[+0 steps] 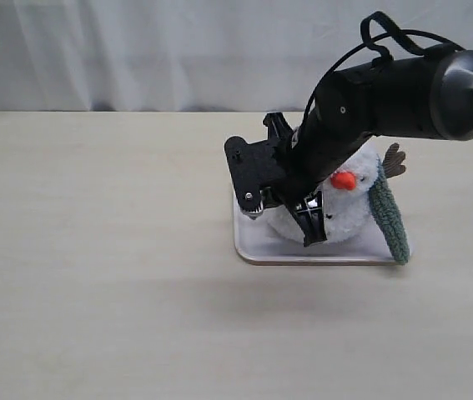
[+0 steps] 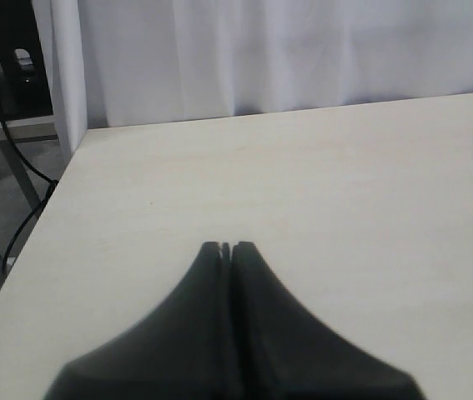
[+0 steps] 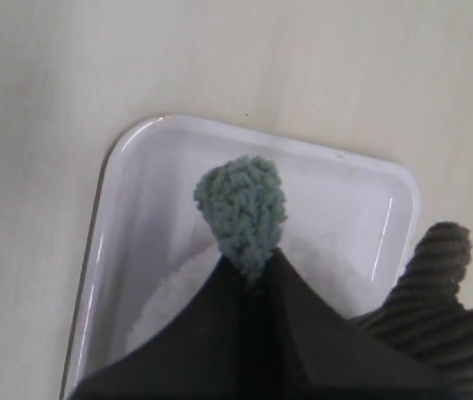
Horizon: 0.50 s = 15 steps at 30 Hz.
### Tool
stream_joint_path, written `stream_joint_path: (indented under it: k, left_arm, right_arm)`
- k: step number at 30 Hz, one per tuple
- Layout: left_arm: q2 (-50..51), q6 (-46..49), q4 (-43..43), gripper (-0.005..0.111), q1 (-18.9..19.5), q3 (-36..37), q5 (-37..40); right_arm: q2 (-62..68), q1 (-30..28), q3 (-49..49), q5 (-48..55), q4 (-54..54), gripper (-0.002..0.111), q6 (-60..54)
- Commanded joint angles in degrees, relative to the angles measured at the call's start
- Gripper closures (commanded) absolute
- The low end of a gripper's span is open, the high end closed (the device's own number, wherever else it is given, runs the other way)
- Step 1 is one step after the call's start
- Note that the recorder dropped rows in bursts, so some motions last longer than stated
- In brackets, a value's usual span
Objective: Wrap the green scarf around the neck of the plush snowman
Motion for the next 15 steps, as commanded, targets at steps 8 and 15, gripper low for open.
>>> stream_joint_path:
  k: [8,15]
  left_arm:
    - [-0.12,-0.14,-0.06,0.107,-0.41,0.17,-0.45]
    - [-0.12,-0.14,-0.06,0.107,-0.41,0.17,-0.45]
  right_arm:
    - [0.12,-0.01,0.12,1.88,12.56,0.104,-8.94]
    - [0.12,-0.13,0.12,4.0,12.56,0.104,-8.94]
